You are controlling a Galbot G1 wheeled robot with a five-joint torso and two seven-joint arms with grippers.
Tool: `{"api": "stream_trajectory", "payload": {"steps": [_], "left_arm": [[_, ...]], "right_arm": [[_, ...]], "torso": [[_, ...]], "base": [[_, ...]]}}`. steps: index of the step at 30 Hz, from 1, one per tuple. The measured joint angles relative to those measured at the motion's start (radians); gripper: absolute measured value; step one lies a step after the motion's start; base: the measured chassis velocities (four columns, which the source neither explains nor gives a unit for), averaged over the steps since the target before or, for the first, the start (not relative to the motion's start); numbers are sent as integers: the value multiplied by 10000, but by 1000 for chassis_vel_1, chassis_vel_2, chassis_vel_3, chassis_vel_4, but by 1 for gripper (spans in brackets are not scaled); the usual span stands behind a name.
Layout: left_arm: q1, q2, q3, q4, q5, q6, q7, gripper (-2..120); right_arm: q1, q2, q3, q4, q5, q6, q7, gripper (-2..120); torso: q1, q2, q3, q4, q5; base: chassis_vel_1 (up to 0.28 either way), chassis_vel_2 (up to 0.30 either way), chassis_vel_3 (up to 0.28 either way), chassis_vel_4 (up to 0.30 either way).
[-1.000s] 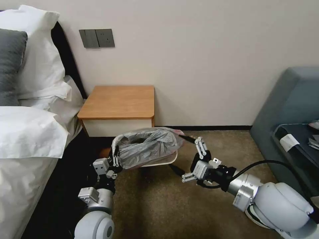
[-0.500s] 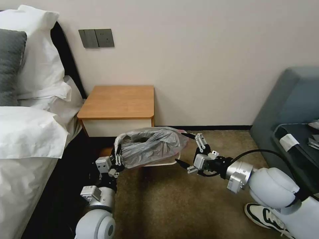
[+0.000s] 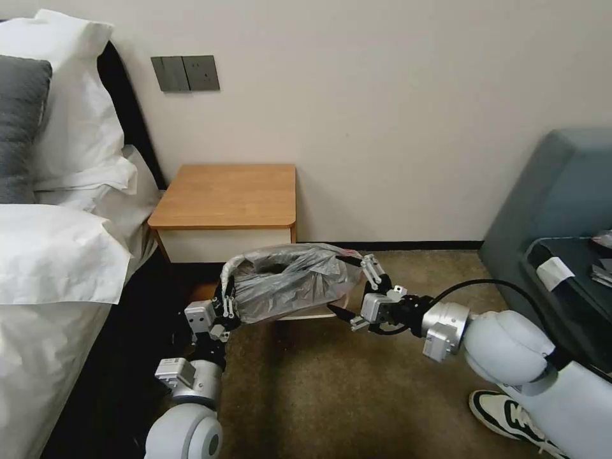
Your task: Pick up the garbage bag from the table and place it over the trash can.
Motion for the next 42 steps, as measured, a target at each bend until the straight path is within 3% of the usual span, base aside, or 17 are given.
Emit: {"api": "stream_trajectory", "payload": {"steps": [21, 27, 32, 35, 42], "left_arm": [[-52, -29, 45, -160, 9, 18, 38, 7], [-120, -37, 93, -165, -3, 30, 38, 7], [-133, -53, 134, -198, -3, 35, 38, 7], [-173, -42, 114, -205, -17, 57, 32, 7], [-259, -53, 80, -221, -89, 158, -34, 7]], "right_arm": [[339, -366, -211, -16, 672, -49, -842, 3], [508, -610, -373, 26, 1375, -278, -910, 0], [993, -757, -830, 21, 2570, -697, -900, 0], [1699, -847, -1512, 55, 4356, -1236, -839, 0], [1766, -1033, -1729, 139, 5345, -1257, -1161, 0]], "torso": [[0, 2, 0, 0, 1], [0, 2, 0, 0, 0], [0, 2, 0, -1, 1], [0, 2, 0, 1, 0], [0, 2, 0, 1, 0]], "base": [[0, 0, 0, 0], [0, 0, 0, 0], [0, 0, 0, 0], [0, 0, 0, 0], [0, 0, 0, 0]]}}
